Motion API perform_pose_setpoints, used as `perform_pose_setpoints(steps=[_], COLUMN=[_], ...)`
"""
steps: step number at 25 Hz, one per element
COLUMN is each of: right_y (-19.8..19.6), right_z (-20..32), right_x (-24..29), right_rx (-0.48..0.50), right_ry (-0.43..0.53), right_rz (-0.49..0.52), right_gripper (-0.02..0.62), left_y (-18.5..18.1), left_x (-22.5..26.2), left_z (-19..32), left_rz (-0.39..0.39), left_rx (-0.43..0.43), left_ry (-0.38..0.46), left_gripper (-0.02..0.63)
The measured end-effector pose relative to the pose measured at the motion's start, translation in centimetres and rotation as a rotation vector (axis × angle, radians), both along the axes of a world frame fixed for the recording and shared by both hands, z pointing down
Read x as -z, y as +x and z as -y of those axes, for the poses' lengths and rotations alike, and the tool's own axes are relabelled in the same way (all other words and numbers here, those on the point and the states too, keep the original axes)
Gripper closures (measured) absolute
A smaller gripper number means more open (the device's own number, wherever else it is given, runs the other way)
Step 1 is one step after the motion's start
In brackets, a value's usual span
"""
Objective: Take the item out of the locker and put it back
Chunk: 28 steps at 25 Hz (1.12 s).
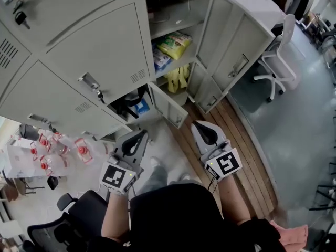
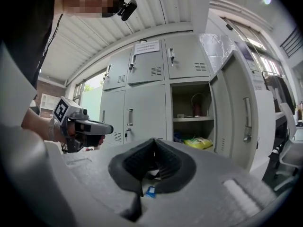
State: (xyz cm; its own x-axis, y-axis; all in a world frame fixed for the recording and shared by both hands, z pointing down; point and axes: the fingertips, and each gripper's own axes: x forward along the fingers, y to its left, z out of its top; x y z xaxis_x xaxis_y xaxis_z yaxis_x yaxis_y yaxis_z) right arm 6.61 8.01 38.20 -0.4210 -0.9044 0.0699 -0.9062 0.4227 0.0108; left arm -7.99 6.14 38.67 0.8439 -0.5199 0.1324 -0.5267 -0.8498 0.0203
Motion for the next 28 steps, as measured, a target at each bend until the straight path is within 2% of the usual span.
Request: perform_pose_setpoints(steps=[6, 9, 13, 20, 24, 28], right_y=[-2.2, -3.1, -3.1, -1.1, 0.7, 2.1], right_z=[4.8, 6.8, 9.2, 13.3, 15.5, 18.0], right_x=[-1.0, -1.3, -1.9, -2.8, -3.5, -4.7], right_rx=[-0.055, -0.078, -0.114, -0.160, -0.169, -0.151], right_ry=[-0.023, -0.032, -0.049, -0.071, -0.071, -0.078], right_rz=[-0.029, -0.039, -0.048, -0.061, -0.064, -0.050], right_gripper=[0.598, 0.598, 0.598, 0.597, 0.597, 0.597], left_y=[-1.7, -2.1, -2.8, -3.2, -3.6, -3.5], left_x=[-0.8, -0.3, -0.5, -1.3, -2.4, -2.4], left_z=[3.6, 4.6, 5.6, 6.9, 8.0, 8.8], left_rz=[0.004, 0.004, 0.011, 0.024, 0.053, 0.077], left_rx=[-0.067, -0.086, -0.108, -0.092, -0.080, -0.015], left_ry=[-0.015, -0.078, -0.097, -0.140, -0.074, -0.089], left_gripper=[0.595, 0.595, 0.595, 0.595, 0.595, 0.595])
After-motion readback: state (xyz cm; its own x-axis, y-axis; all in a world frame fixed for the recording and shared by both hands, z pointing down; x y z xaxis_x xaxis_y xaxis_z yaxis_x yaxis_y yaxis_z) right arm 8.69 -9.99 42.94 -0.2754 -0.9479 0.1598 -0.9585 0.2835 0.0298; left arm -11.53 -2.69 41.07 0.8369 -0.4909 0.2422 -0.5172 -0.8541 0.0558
